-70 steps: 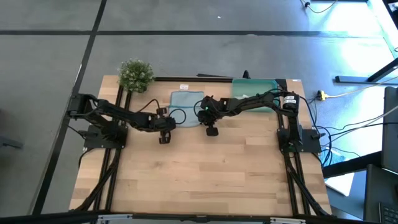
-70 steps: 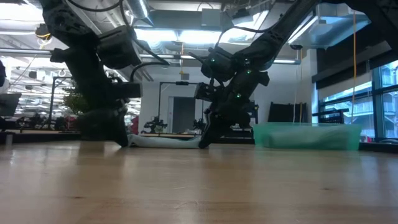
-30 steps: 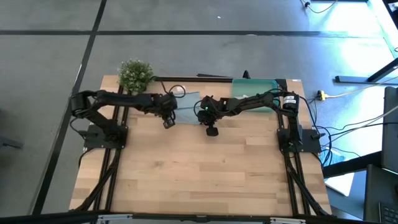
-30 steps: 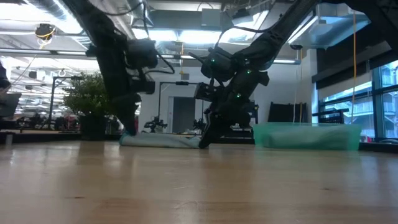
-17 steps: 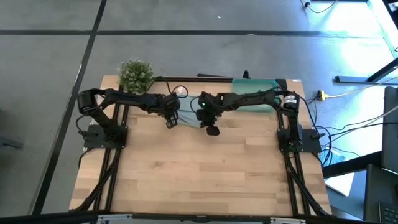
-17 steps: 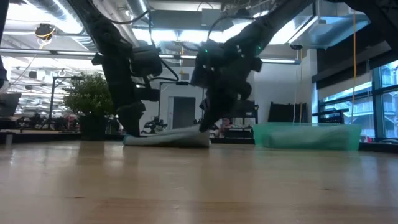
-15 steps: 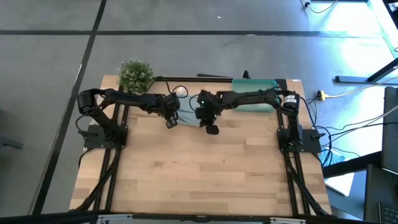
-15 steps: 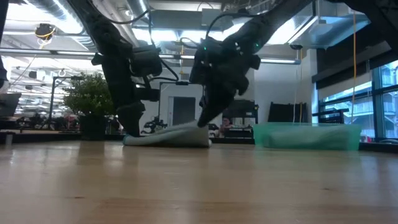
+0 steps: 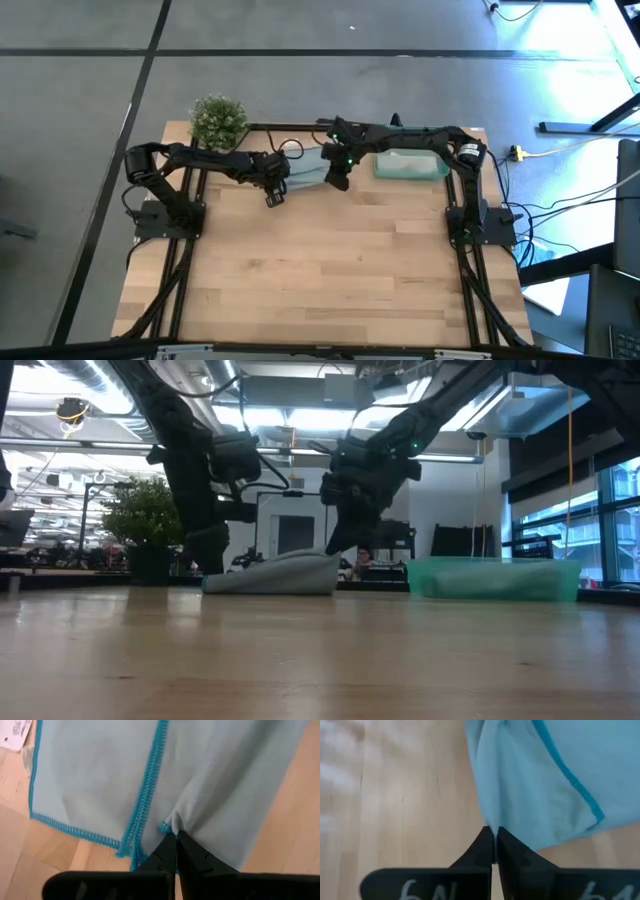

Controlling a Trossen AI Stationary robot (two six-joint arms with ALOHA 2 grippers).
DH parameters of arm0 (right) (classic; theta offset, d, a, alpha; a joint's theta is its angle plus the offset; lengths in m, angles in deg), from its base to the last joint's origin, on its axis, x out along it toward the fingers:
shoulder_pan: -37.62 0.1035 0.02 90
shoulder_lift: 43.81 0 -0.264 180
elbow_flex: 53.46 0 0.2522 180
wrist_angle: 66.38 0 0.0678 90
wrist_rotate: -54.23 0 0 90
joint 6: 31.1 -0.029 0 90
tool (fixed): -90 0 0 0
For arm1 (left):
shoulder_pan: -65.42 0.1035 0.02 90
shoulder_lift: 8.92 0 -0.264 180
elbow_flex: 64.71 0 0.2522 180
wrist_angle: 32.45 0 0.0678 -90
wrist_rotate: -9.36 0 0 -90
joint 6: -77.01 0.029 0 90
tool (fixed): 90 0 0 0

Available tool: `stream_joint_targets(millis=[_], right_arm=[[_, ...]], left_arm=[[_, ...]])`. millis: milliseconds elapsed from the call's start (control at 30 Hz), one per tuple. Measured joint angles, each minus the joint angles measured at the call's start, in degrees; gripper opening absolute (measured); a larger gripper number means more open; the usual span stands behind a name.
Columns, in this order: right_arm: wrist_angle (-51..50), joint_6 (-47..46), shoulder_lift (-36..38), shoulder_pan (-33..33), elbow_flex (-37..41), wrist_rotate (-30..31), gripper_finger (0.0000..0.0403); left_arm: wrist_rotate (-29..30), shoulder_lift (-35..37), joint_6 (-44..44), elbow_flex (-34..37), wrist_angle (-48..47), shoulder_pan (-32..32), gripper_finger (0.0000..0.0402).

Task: Roll microfiber towels into tight, uniform cylinder then place into a basket
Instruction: Roll the blue microfiber towel

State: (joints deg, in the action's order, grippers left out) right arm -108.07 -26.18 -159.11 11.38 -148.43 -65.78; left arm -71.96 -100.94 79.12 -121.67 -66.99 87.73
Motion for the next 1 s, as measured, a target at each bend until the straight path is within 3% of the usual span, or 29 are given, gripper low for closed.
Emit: stream_joint_targets(millis=[167,267,633,1000], right_arm=[[1.69,-0.22,-1.12,-1.09,0.24,-0.25,0.001],[0.29,0.14,-1.33,-1.09,0.27,-2.29,0.001],[-6.41,1.5,-1.31,3.7,0.27,-8.33,0.001],[-2.23,-1.31,-4.6,2.55,0.16,-3.16,0.001]], left_arm=[[-0.09,0.0,0.7,0.02,0.18,-1.18,0.0],[-3.1,0.0,1.48,0.02,0.17,-2.46,0.0],[-8.89,-0.02,1.78,0.02,-0.88,-12.07,0.0],[-8.45,-0.07,2.5,0.07,-0.77,-16.42,0.0]])
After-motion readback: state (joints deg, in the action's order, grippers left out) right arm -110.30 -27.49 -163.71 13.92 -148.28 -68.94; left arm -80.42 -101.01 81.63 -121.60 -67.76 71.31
